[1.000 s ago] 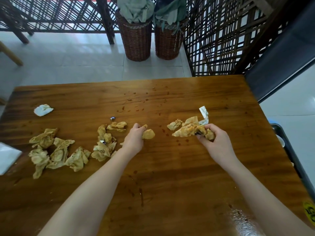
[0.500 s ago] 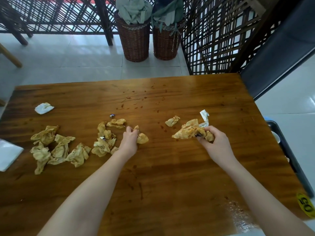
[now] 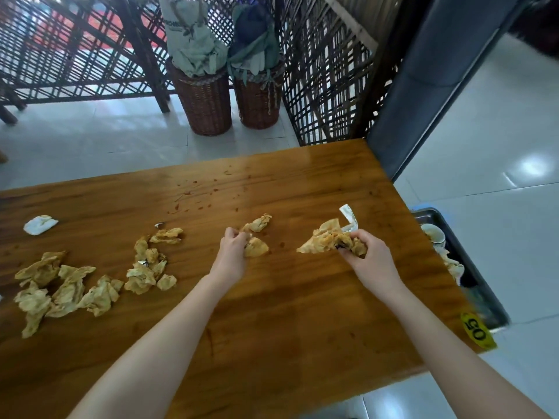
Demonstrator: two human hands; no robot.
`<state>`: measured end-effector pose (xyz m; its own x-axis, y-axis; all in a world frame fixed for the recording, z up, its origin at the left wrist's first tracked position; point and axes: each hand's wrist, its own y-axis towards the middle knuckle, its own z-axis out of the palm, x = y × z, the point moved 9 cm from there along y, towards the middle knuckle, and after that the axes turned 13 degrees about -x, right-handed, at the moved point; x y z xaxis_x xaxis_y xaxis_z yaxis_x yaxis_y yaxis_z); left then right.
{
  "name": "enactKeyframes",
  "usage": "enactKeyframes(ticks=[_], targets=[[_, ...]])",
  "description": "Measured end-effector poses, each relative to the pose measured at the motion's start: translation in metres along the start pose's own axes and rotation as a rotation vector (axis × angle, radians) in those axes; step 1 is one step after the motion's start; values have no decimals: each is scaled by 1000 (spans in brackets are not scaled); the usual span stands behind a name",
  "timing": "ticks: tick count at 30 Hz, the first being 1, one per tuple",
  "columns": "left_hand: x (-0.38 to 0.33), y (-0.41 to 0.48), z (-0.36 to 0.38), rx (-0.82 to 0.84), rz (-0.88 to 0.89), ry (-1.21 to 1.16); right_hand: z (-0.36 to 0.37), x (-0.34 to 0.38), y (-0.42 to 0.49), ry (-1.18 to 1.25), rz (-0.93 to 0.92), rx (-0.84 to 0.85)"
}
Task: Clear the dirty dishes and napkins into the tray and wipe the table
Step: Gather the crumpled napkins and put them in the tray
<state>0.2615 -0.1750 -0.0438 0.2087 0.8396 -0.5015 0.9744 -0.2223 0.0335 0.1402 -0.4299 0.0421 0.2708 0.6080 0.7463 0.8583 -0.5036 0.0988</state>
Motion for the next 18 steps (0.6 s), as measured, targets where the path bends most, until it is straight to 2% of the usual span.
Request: enactKeyframes(ticks=[18], targets=[[-239, -66, 92, 63, 215, -68, -174, -168, -29, 88, 157, -78]])
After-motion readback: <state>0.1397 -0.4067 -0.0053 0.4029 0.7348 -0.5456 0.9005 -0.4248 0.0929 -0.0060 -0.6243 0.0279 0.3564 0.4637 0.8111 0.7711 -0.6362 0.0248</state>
